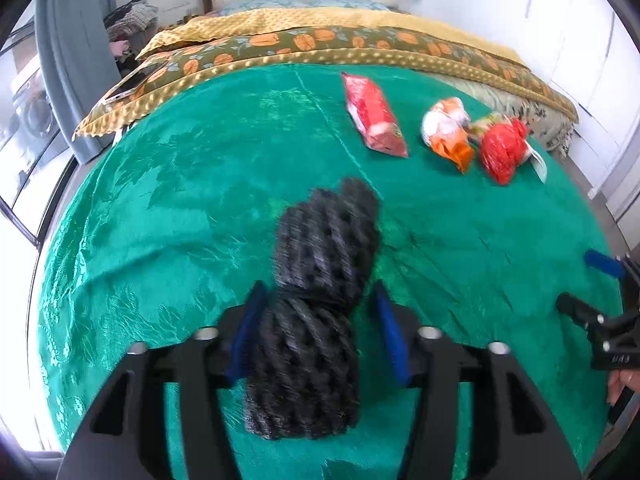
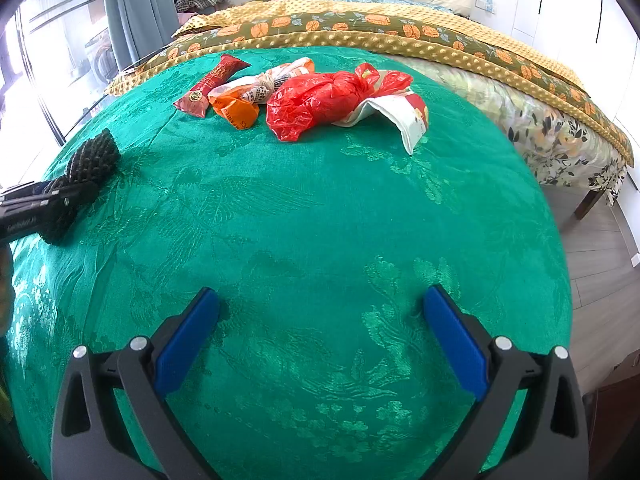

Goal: Collect trash
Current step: 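Lower the black mesh nets onto the table and open the left tool, then grasp the red plastic bag with the right tool and lift it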

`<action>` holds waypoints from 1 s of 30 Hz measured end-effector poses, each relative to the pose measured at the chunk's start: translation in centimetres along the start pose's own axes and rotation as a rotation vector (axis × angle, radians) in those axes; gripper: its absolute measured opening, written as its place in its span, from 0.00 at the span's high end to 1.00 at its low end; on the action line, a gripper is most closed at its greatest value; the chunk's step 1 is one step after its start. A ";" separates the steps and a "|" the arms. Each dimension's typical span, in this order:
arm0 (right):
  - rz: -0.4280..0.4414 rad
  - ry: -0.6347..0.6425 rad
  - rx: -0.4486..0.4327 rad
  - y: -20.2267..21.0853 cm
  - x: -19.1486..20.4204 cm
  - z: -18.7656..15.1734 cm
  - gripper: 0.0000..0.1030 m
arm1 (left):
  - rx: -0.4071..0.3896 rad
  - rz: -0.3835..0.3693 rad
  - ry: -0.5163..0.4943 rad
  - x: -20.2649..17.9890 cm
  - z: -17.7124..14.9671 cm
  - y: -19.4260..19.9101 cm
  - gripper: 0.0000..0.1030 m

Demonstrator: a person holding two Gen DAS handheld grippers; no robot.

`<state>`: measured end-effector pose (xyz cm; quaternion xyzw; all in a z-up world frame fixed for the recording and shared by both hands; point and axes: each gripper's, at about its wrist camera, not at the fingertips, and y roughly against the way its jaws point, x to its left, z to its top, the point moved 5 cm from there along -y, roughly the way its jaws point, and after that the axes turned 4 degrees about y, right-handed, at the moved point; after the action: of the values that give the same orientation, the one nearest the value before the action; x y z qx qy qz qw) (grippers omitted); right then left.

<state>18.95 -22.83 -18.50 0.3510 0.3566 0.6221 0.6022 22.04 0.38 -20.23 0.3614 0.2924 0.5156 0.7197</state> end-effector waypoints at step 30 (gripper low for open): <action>0.049 -0.465 -0.025 -6.7 -2.2 12.3 0.44 | -0.003 0.025 0.020 0.5 -0.9 -0.8 0.04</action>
<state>33.03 -24.63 -18.12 0.4861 0.1918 0.5432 0.6571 21.91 0.86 -21.44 0.3585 0.2944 0.5287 0.7108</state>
